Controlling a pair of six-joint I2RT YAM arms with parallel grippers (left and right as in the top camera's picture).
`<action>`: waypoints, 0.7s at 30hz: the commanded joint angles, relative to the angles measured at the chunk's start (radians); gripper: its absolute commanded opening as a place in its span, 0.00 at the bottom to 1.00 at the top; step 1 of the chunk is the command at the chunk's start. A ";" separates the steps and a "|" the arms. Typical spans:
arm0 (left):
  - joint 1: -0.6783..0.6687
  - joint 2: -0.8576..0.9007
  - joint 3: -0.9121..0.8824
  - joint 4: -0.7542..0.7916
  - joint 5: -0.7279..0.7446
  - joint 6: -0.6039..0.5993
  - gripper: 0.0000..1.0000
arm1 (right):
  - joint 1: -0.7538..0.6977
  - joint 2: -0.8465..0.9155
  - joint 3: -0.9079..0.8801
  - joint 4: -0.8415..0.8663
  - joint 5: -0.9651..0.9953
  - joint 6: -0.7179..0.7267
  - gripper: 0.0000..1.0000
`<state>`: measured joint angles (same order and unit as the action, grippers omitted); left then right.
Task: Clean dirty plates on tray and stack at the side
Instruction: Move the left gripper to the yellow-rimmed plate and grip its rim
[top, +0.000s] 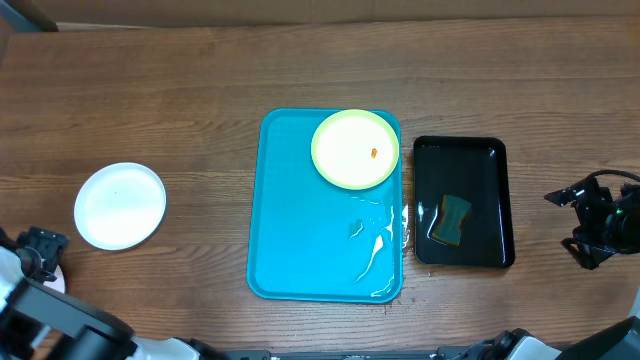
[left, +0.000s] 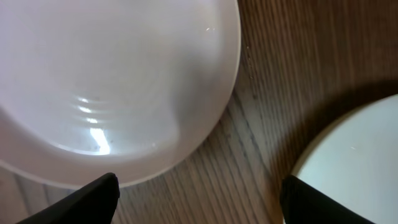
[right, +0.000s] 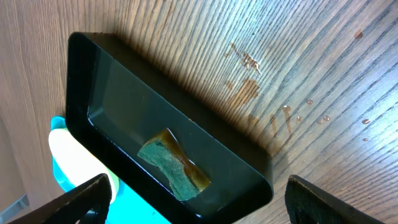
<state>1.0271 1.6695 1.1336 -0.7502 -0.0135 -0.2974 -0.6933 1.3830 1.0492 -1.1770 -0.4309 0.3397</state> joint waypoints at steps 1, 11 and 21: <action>-0.008 0.109 -0.007 0.048 -0.018 0.077 0.81 | -0.002 -0.021 0.018 0.004 -0.008 -0.005 0.91; -0.010 0.200 -0.007 0.158 -0.023 0.149 0.55 | -0.002 -0.021 0.018 0.005 -0.008 -0.004 0.91; -0.033 0.232 -0.003 0.156 0.021 0.163 0.04 | -0.002 -0.021 0.018 0.008 -0.008 -0.004 0.91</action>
<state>1.0054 1.8751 1.1366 -0.5823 -0.0460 -0.1520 -0.6930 1.3830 1.0492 -1.1740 -0.4305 0.3401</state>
